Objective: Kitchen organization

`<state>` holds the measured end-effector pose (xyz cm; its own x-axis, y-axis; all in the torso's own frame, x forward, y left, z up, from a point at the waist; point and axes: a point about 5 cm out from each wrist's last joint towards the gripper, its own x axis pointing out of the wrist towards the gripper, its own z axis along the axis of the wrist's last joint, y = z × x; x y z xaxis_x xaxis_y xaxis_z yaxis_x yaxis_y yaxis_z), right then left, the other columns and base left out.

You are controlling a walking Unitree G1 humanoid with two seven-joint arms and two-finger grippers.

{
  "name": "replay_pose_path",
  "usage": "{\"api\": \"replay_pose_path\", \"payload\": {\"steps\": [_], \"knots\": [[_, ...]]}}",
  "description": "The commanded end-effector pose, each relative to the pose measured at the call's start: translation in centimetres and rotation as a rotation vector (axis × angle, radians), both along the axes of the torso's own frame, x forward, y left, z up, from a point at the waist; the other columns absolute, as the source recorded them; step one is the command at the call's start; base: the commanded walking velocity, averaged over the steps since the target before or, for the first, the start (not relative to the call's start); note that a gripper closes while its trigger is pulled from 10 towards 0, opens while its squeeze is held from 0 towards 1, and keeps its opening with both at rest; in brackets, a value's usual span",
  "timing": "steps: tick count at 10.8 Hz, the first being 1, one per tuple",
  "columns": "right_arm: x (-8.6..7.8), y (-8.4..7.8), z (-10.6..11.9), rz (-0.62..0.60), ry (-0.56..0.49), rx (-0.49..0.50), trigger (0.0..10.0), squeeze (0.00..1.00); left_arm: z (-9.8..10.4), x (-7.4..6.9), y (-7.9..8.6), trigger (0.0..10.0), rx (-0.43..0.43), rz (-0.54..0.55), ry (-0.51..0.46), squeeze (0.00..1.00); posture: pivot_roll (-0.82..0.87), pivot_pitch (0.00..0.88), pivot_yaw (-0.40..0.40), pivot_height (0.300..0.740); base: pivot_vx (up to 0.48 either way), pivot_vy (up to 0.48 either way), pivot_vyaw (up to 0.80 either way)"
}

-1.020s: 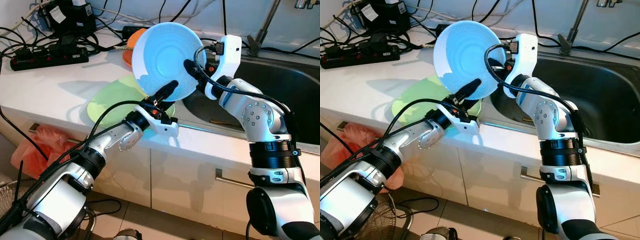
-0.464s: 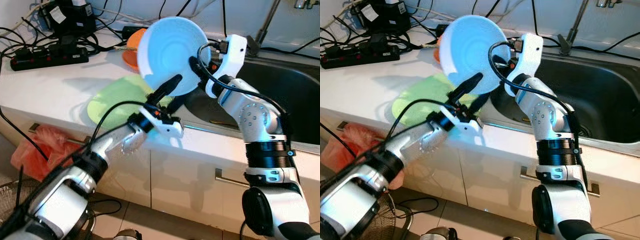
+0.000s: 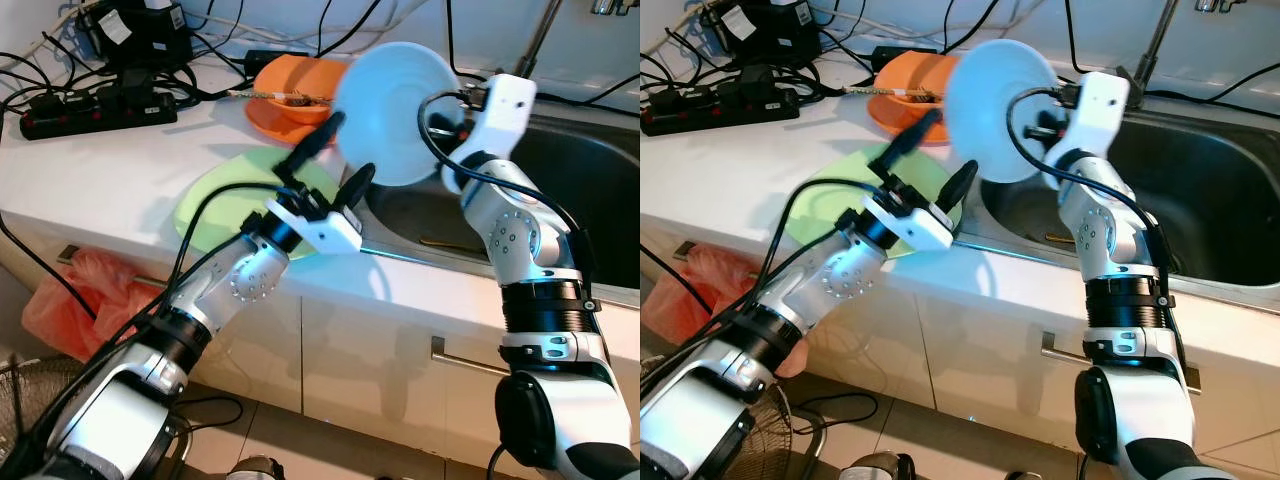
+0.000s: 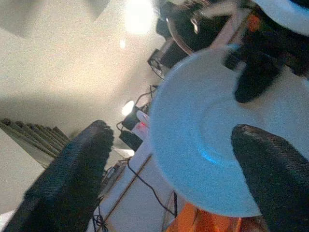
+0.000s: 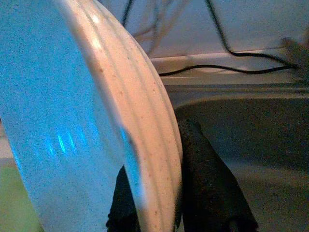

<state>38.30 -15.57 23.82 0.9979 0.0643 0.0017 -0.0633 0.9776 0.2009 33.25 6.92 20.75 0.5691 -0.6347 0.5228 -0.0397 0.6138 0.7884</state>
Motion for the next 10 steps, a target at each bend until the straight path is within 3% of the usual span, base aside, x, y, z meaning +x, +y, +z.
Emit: {"api": "replay_pose_path", "payload": {"steps": [1,4,7,10], "knots": [[-0.1,-1.8,-0.3,-0.087,-0.013,-0.058,0.0,0.00,0.9,-0.2,0.1,10.0,-0.068,-0.021,0.066,1.00,0.20,0.041,0.023,0.740,0.000,0.000,0.00],[-0.2,-4.3,-1.8,-0.188,0.006,-0.197,0.0,0.00,0.8,-0.8,-0.2,10.0,-0.184,-0.105,0.340,1.00,0.21,0.040,0.021,0.740,0.000,0.000,0.00],[-0.1,-6.4,-3.6,-0.186,0.067,-0.321,0.0,0.00,0.1,-2.0,0.0,10.0,-0.130,-0.191,0.566,1.00,0.22,0.040,0.022,0.740,0.000,0.000,0.00],[0.2,-8.6,-4.9,-0.117,0.155,-0.392,0.0,0.00,-0.4,-2.5,0.1,10.0,-0.094,-0.226,0.717,1.00,0.23,0.040,0.020,0.740,0.000,0.000,0.00]]}}
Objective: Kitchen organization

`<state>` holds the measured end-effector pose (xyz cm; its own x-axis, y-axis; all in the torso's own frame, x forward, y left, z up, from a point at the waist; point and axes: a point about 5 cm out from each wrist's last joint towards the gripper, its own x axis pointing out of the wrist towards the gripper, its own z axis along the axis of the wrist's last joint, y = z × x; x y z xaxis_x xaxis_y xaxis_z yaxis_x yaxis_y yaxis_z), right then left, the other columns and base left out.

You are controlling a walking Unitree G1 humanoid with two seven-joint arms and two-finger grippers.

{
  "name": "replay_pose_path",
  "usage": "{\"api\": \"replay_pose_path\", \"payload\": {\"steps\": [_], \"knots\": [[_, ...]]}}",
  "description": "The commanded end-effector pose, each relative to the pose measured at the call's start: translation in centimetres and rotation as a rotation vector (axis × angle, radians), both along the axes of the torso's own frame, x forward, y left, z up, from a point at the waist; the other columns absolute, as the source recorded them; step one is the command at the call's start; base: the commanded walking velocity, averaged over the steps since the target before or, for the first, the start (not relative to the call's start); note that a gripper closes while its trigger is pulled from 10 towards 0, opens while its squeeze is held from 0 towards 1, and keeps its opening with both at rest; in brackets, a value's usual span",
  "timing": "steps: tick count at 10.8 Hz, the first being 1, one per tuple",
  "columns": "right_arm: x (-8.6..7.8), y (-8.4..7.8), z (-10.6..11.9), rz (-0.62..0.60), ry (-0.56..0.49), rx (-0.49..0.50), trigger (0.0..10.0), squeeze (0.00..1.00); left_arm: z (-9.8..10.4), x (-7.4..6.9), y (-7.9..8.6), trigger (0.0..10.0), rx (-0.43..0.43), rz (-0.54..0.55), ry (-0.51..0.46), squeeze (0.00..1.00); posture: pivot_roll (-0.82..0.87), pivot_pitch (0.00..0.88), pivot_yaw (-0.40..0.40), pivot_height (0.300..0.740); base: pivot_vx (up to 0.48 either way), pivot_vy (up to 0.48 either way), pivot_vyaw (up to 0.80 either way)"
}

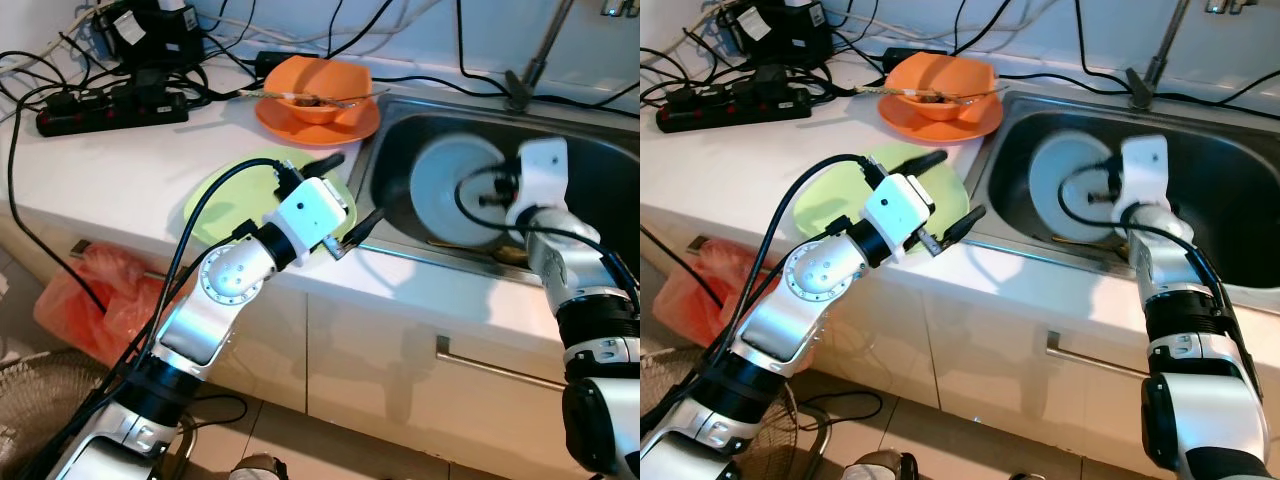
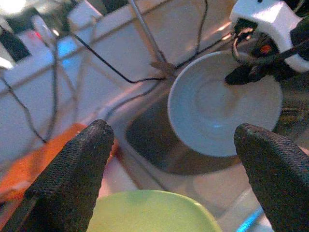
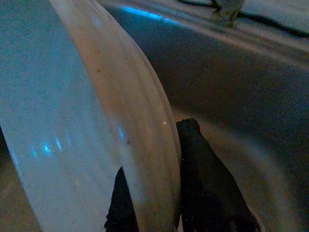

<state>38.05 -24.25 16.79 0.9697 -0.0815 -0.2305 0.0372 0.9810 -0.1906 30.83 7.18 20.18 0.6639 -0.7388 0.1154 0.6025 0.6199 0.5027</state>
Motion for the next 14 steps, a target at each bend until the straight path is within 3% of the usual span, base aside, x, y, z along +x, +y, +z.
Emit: {"api": "replay_pose_path", "payload": {"steps": [1,3,7,8,9,11,14], "knots": [[0.6,-0.2,1.7,0.042,-0.048,-0.044,0.0,0.00,-0.1,-0.4,0.0,10.0,-0.007,-0.024,0.067,1.00,0.23,0.042,0.020,0.740,0.000,0.000,0.00],[0.7,0.4,0.1,0.152,0.051,-0.060,0.0,0.00,-0.2,-0.4,0.3,10.0,-0.022,-0.012,0.184,1.00,0.23,0.044,0.022,0.740,0.000,0.000,0.00],[0.7,1.4,-1.6,0.271,0.158,-0.116,0.0,0.00,0.2,-0.6,0.7,10.0,0.024,-0.010,0.251,1.00,0.25,0.046,0.018,0.740,0.000,0.000,0.00],[0.7,1.5,-1.7,0.282,0.163,-0.129,10.0,0.56,0.2,-0.6,0.9,10.0,0.026,-0.005,0.263,1.00,0.25,0.046,0.017,0.740,0.000,0.000,0.00],[0.8,1.5,-1.8,0.285,0.167,-0.135,10.0,1.00,0.2,-0.5,1.0,10.0,-0.002,0.006,0.302,1.00,0.25,0.045,0.017,0.740,0.000,0.000,0.00],[0.7,1.7,-2.0,0.295,0.174,-0.144,10.0,1.00,0.2,-0.3,1.4,10.0,-0.024,0.017,0.344,0.99,0.26,0.043,0.018,0.740,0.000,0.000,0.00],[0.9,1.8,-1.6,0.294,0.155,-0.131,10.0,1.00,0.2,0.0,1.9,10.0,-0.003,0.032,0.362,0.89,0.25,0.041,0.019,0.740,0.000,0.000,0.00]]}}
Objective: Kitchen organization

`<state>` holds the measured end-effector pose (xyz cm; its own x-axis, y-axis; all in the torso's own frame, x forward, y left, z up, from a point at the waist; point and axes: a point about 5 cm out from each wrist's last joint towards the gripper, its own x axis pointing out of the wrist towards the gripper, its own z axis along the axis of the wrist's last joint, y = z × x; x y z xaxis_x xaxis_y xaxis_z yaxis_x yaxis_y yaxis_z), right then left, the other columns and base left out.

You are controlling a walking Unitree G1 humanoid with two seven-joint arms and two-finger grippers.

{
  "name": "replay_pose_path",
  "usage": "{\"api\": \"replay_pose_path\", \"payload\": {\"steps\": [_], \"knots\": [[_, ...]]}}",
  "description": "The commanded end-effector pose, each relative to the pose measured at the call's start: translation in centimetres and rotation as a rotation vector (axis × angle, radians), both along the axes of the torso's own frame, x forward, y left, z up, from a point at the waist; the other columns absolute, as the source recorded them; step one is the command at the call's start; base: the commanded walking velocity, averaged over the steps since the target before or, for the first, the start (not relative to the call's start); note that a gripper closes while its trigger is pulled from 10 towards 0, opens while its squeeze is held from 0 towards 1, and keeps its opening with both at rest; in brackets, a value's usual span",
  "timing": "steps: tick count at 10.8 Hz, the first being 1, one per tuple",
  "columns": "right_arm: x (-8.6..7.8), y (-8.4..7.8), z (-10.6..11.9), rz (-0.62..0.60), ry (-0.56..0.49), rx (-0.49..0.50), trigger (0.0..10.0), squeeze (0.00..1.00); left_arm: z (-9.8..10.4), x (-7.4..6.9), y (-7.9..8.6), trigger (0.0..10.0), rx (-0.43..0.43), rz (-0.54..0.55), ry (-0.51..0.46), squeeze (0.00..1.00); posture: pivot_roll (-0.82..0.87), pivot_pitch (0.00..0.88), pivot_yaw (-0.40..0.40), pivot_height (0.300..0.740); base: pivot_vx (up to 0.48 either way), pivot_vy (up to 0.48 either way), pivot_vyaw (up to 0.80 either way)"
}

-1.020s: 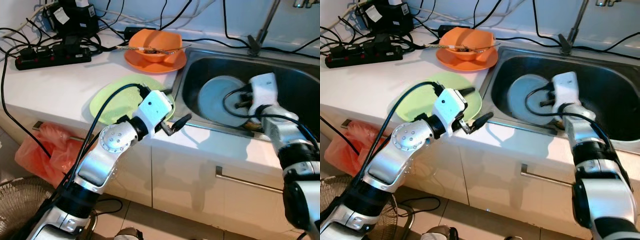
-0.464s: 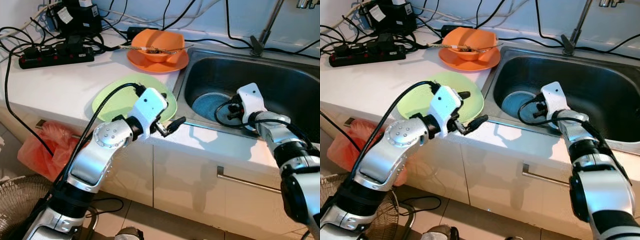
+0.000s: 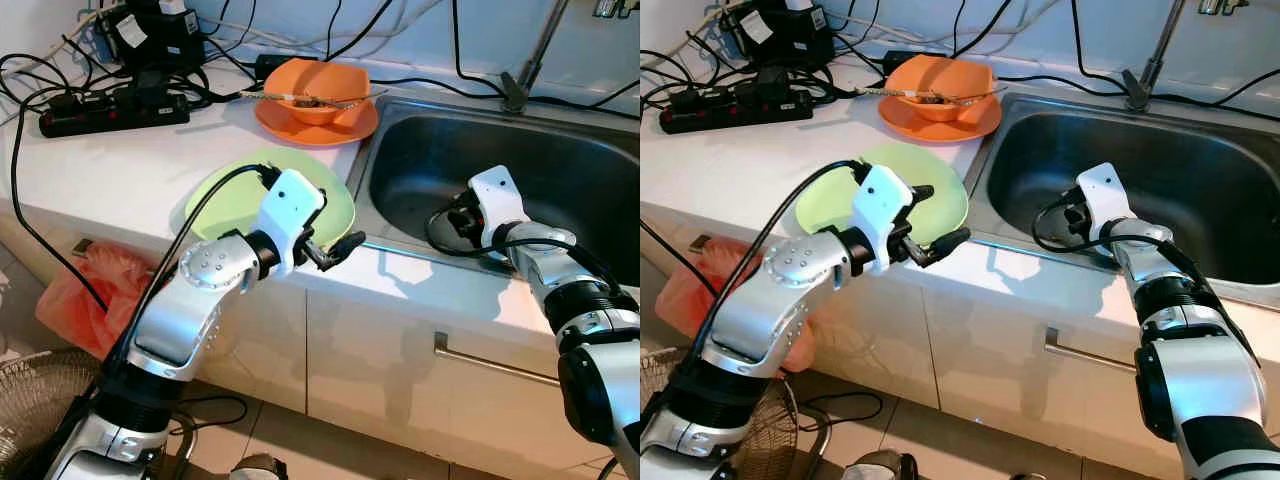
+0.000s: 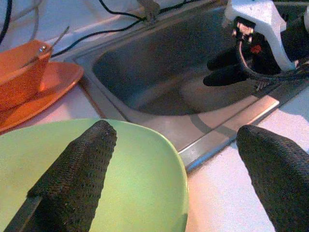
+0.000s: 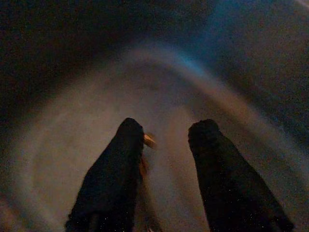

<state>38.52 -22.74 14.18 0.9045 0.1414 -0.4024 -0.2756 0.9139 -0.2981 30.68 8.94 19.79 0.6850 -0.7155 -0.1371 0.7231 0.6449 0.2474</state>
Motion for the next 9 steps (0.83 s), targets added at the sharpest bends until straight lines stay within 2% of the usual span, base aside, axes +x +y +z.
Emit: {"api": "replay_pose_path", "payload": {"steps": [1,3,5,6,7,8,9], "knots": [[0.5,0.2,1.2,0.005,-0.042,-0.001,10.0,1.00,0.6,0.3,0.2,10.0,0.013,0.000,-0.012,0.88,0.25,0.041,0.020,0.740,0.000,0.000,0.00],[1.1,0.9,2.9,0.011,-0.132,0.052,10.0,1.00,0.4,0.2,0.6,10.0,0.059,0.001,-0.008,0.85,0.25,0.042,0.018,0.740,0.000,0.000,0.00],[1.4,1.8,3.8,0.032,-0.168,0.122,10.0,1.00,0.4,0.3,1.2,10.0,0.077,0.005,0.009,1.00,0.25,0.043,0.017,0.740,0.000,0.000,0.00],[1.6,2.6,4.5,0.054,-0.189,0.182,10.0,1.00,0.6,0.6,1.7,10.0,0.097,0.015,0.002,1.00,0.25,0.042,0.017,0.740,0.000,0.000,0.00],[1.6,2.9,4.7,0.065,-0.193,0.199,10.0,1.00,0.7,0.6,1.8,10.0,0.108,0.015,-0.002,1.00,0.24,0.042,0.018,0.740,0.000,0.000,0.00],[1.5,4.3,5.8,0.094,-0.228,0.277,10.0,1.00,0.6,0.7,2.5,10.0,0.171,0.013,0.001,0.58,0.25,0.042,0.017,0.740,0.000,0.000,0.00],[1.4,4.9,6.4,0.100,-0.248,0.318,10.0,0.65,0.2,0.5,2.9,10.0,0.233,-0.008,0.001,0.00,0.25,0.042,0.016,0.740,0.000,0.000,0.00]]}}
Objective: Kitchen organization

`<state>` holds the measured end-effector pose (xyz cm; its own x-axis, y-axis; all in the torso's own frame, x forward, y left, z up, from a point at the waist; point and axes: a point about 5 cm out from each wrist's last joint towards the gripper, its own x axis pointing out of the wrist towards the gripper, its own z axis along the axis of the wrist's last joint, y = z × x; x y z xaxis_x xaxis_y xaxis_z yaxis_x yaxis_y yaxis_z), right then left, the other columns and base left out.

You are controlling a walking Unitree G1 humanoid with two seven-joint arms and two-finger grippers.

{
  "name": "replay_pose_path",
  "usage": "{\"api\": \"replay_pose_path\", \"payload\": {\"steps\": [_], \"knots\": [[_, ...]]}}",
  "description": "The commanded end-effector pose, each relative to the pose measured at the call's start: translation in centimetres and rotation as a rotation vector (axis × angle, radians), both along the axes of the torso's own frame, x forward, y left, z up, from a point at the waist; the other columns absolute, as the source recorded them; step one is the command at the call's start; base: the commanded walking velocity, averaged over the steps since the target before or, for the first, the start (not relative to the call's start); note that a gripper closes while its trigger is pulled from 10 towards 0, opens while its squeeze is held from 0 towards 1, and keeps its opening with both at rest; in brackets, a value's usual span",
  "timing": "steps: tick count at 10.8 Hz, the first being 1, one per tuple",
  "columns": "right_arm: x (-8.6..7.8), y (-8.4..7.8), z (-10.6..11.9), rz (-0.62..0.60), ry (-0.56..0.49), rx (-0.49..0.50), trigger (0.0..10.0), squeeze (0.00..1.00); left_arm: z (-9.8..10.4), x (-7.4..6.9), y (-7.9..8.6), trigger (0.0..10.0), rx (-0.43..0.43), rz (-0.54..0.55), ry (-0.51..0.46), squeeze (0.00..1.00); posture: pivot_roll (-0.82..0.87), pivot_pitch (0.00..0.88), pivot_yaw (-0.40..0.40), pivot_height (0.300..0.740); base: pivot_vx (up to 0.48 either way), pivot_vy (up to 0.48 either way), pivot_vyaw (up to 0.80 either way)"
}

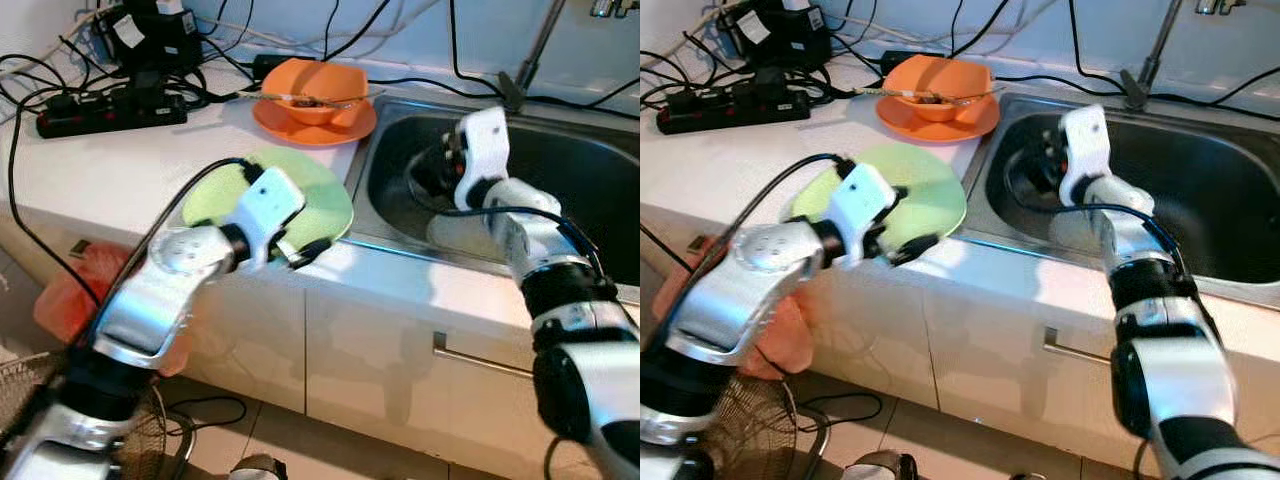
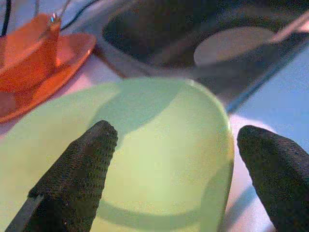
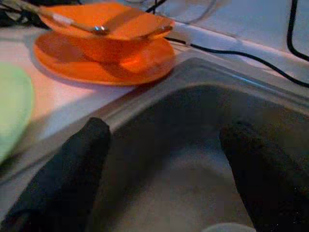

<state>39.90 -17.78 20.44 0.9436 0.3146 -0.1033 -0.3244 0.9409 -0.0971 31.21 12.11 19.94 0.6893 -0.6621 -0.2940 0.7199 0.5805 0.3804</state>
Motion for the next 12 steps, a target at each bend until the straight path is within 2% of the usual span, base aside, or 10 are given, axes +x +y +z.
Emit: {"api": "replay_pose_path", "payload": {"steps": [1,3,5,7,9,12], "knots": [[-0.2,0.2,0.5,0.005,-0.013,0.033,10.0,0.35,0.0,-0.2,-0.2,10.0,0.027,-0.047,0.004,0.00,0.25,0.042,0.020,0.740,0.000,0.000,0.00],[-0.6,0.4,0.5,0.001,-0.010,0.051,10.0,0.04,-0.1,-0.4,-0.3,10.0,0.113,-0.121,-0.040,0.00,0.24,0.035,0.023,0.740,0.000,0.000,0.00],[-0.8,0.4,0.6,-0.004,-0.006,0.057,10.0,0.00,-0.1,-0.4,-0.1,10.0,0.150,-0.141,-0.061,0.00,0.24,0.032,0.021,0.740,0.000,0.000,0.00],[-1.0,0.6,1.2,-0.007,-0.012,0.070,10.0,0.00,-0.5,-0.1,1.3,10.0,0.300,-0.144,-0.116,0.00,0.25,0.028,0.021,0.740,0.000,0.000,0.00],[-1.1,0.7,1.4,-0.009,-0.013,0.076,10.0,0.00,-0.8,0.2,2.3,10.0,0.397,-0.132,-0.146,0.00,0.25,0.028,0.020,0.740,0.000,0.000,0.00],[-1.2,0.8,1.5,-0.016,-0.013,0.089,10.0,0.00,-1.5,1.7,4.3,10.0,0.555,-0.032,-0.271,0.00,0.24,0.034,0.020,0.740,0.000,0.000,0.00]]}}
